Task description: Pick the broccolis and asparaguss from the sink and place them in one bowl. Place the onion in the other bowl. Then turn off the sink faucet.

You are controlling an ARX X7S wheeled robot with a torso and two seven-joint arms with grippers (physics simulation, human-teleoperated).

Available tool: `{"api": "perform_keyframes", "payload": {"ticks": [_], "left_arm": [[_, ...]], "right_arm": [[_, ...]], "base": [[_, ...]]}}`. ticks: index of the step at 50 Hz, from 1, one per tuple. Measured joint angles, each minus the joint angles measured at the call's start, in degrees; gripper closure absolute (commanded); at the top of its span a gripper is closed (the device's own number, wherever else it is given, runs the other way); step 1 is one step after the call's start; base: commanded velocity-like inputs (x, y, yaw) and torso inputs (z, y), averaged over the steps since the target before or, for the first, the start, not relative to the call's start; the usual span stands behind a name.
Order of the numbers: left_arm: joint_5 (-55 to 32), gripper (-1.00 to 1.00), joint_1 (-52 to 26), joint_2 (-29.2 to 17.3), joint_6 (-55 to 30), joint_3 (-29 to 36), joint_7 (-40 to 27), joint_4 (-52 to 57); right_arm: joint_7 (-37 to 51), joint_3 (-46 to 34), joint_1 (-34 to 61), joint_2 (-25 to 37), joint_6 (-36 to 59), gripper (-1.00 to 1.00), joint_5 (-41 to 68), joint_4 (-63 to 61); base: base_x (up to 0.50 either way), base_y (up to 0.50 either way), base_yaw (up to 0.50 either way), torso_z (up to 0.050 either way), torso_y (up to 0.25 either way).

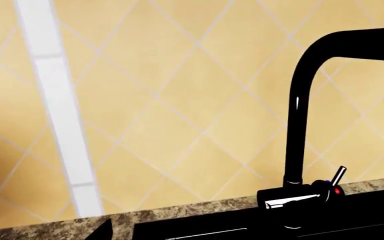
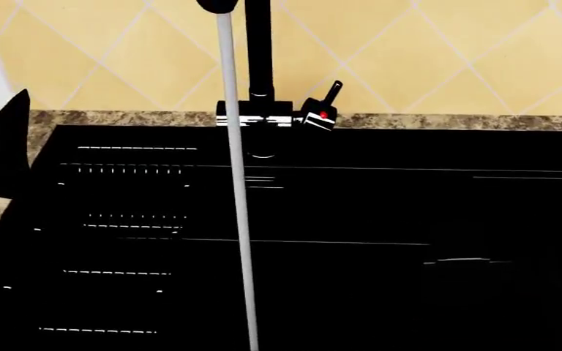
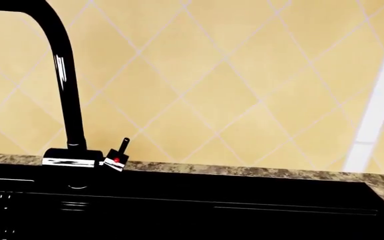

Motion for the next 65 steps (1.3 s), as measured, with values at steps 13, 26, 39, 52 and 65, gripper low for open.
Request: {"api": "perform_keyframes", "payload": {"ticks": [13,26,39,52,65], "left_arm": [[-0.7,-1.00,0.5,0.0,0.5,-0.4,-0.5,0.3],[-0.8,-1.00,1.1,-0.2,1.3,-0.9,-1.1,0.7],[-1.0,-1.00,0.8,-0.4,1.7,-1.6,-1.2,0.7],[-0.2,-1.00,0.6,0.3,1.9,-1.5,-0.7,-0.2],[0.3,-1.00,-0.1,0.9,1.2,-1.1,-1.2,-0.7]], "right_arm": [[-4.0,-6.2,7.9,-6.9,2.6,-1.00,-4.6,9.1],[-22.1,-19.7,25.3,-22.9,-2.2,-1.00,-23.2,40.9],[-36.6,-26.2,37.6,-34.0,-11.9,-1.00,-35.4,70.6],[-48.6,-27.1,48.8,-43.7,-21.2,-1.00,-44.5,99.5],[-56.7,-13.5,52.8,-48.9,-22.6,-1.00,-62.4,109.6]], "base": [[0.00,0.00,0.00,0.000,0.000],[0.00,0.00,0.00,0.000,0.000],[0.00,0.00,0.00,0.000,0.000],[0.00,0.00,0.00,0.000,0.000],[0.00,0.00,0.00,0.000,0.000]]}}
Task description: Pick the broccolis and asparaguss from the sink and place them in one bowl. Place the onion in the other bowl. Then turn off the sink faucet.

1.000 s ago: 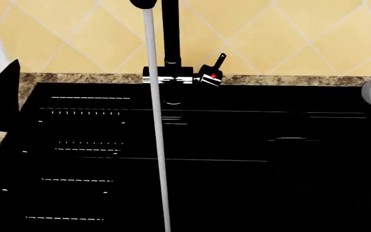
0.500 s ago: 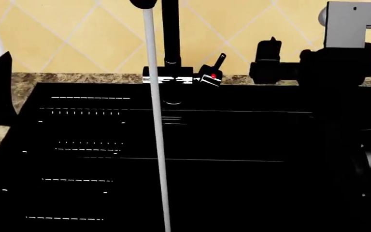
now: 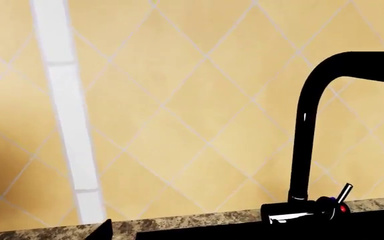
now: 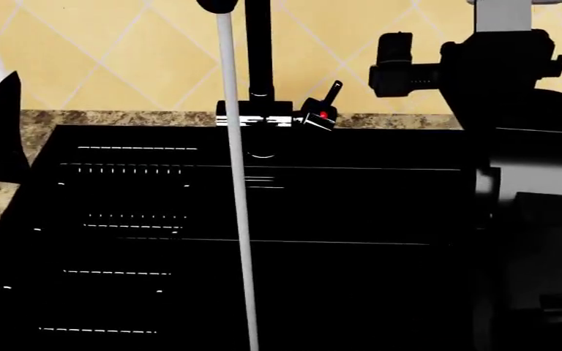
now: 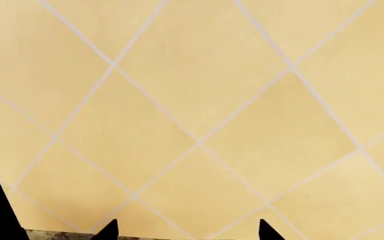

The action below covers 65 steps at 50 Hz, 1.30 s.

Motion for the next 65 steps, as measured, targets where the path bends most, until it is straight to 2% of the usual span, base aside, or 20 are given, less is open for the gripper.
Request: {"api": "perform_keyframes", "payload": {"ticks": [11,21,33,65], "left_arm": [[0.0,-1.00,-2.7,1.5,-1.6,0.3,-1.4,-0.7],[-1.1,-1.00,-8.0,3.4,-4.4,0.3,-2.2,-2.3],[-1.5,-1.00,-11.7,5.1,-6.1,0.3,-2.7,-3.9],[-1.9,-1.00,-12.5,5.6,-6.3,0.0,-3.3,-4.4]], "right_arm": [[-2.3,11.0,0.5,-2.0,-1.6,-1.00,-11.7,2.5],[-3.0,15.8,1.6,-3.0,-3.8,-1.00,-17.5,3.4],[-3.8,18.0,2.8,-3.6,-6.7,-1.00,-20.2,3.7],[-5.8,20.1,4.0,-4.6,-9.6,-1.00,-21.0,3.8]], "base": [[0.00,0.00,0.00,0.012,-0.105],[0.00,0.00,0.00,0.018,-0.147],[0.00,0.00,0.00,0.018,-0.146],[0.00,0.00,0.00,0.018,-0.146]]}}
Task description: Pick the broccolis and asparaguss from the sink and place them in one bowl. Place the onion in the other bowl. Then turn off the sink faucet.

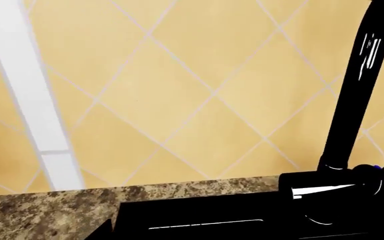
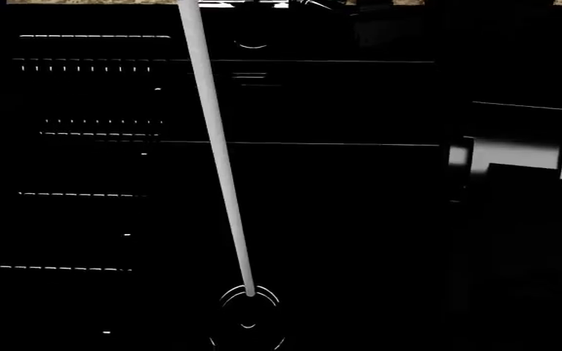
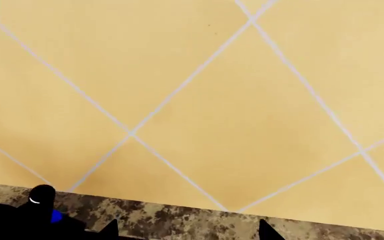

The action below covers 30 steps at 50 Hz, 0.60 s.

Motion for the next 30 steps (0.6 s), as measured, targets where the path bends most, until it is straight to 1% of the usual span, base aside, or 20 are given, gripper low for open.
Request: {"api": "perform_keyframes", "payload": {"ticks": [8,30], "left_arm": [[-0.1,-1.00,-1.2,0.3,-0.3,-0.3,0.0,-0.6],[-1.2,-1.00,-0.6,0.7,0.2,-0.7,-0.7,-0.9]], "right_arm": [[-0.5,1.1,0.5,-0.3,0.0,-1.00,-0.2,0.0],[-2.4,1.4,2.3,-1.5,-1.7,-1.00,-1.1,0.0]], "base": [[0.00,0.00,0.00,0.018,-0.147],[0.00,0.00,0.00,0.000,-0.001]]}}
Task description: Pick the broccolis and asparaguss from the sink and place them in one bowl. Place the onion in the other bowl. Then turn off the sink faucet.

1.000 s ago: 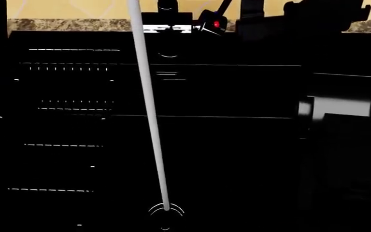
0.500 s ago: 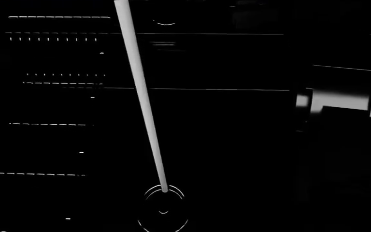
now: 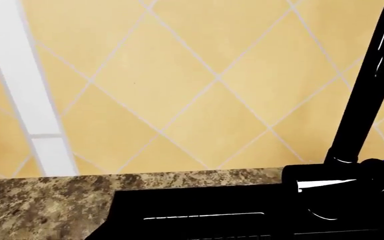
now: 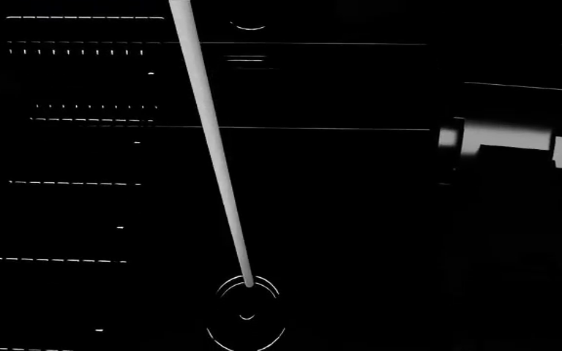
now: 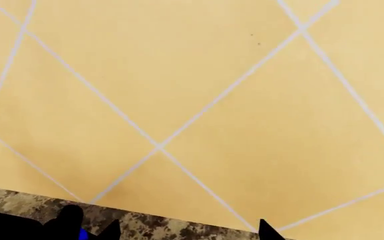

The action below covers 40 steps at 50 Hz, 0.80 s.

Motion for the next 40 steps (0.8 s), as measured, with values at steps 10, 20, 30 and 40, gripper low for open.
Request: {"api": "perform_keyframes", "payload": {"ticks": [10,20,30,40], "left_arm": [[0.0,-1.00,0.8,-0.1,0.5,-0.1,-0.1,0.1],[0.2,-1.00,1.7,-0.5,1.1,-0.4,0.3,0.0],[0.4,-1.00,1.9,-0.6,1.3,-0.5,0.6,-0.3],[0.5,-1.00,1.8,-0.1,1.3,-0.3,0.4,-0.4]], "right_arm": [[-0.1,0.2,0.3,-0.3,-0.1,-1.00,-0.5,0.0],[-0.6,0.3,1.6,-1.5,0.5,-1.00,-0.4,0.0],[-0.7,0.0,2.2,-2.1,0.9,-1.00,-0.8,0.0],[-0.4,-0.2,2.3,-2.0,1.1,-1.00,-0.3,0.0]], "base": [[0.00,0.00,0.00,0.000,0.000],[0.00,0.00,0.00,0.000,0.000],[0.00,0.00,0.00,0.000,0.000],[0.00,0.00,0.00,0.000,0.000]]}}
